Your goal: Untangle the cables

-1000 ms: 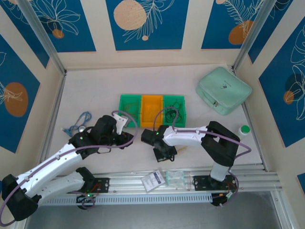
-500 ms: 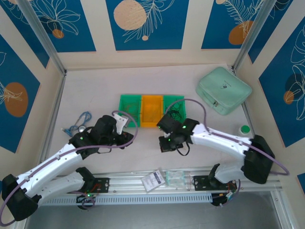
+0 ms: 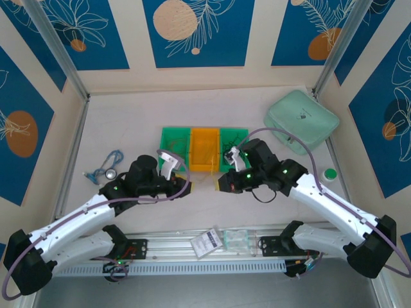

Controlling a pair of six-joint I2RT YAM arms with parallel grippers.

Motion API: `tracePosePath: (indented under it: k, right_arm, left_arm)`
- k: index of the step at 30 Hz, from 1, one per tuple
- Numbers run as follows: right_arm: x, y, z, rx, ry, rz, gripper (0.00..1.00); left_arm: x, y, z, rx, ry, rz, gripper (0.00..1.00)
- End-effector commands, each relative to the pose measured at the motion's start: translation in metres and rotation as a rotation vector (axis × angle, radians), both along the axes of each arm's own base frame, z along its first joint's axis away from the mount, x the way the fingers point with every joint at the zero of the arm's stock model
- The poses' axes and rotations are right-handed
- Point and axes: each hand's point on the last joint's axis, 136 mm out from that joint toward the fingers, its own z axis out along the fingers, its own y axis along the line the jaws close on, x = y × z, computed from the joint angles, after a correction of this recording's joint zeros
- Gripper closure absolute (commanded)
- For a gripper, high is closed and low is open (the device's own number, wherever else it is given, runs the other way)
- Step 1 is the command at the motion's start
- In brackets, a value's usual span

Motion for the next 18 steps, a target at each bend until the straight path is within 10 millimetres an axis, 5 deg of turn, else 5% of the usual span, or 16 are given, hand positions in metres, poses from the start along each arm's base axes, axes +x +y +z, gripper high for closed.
tracePosePath:
  k: [1,18]
  right_arm:
    - [-0.015,0.006,0.024,0.137,0.049,0.091,1.00]
    - [-0.027,0.013,0.054,0.258,0.099,0.182,1.00]
  left_arm:
    - [-0.001,-0.013,0.020,-0.075,-0.056,-0.060,0.64]
    - [0.019,-0.027,0.030,-0.047,-0.200,-0.087,0.64]
